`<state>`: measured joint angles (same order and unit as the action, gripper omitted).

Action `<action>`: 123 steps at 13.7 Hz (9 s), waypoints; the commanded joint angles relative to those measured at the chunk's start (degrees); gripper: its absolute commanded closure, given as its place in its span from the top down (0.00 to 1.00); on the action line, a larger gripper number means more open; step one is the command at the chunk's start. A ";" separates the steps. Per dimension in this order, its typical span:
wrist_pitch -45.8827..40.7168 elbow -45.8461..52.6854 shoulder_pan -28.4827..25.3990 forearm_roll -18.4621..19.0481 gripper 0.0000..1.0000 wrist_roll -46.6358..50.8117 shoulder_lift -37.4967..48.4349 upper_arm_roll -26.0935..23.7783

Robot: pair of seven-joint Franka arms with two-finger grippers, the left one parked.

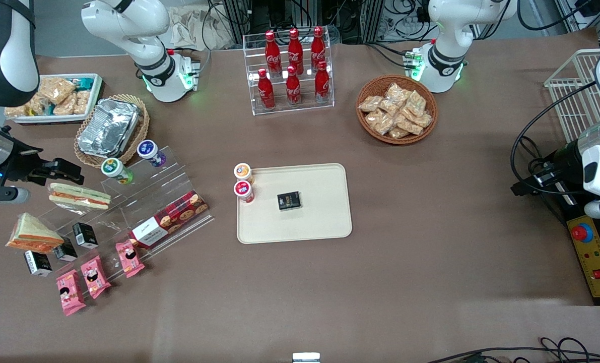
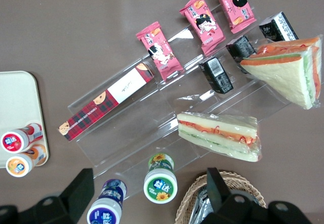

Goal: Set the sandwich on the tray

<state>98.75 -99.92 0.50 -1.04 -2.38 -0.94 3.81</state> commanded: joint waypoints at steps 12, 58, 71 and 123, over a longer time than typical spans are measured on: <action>12.59 4.82 7.76 0.25 0.99 -45.31 -9.24 4.28; -3.20 20.91 0.22 -7.22 0.00 -61.02 -12.69 0.25; 8.88 20.38 -29.32 -6.00 0.00 -26.18 -21.37 -2.49; -10.58 13.53 -3.76 -0.82 1.00 -8.08 -1.97 -3.19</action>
<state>90.56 -87.12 -3.91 -4.27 -12.21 -3.67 1.25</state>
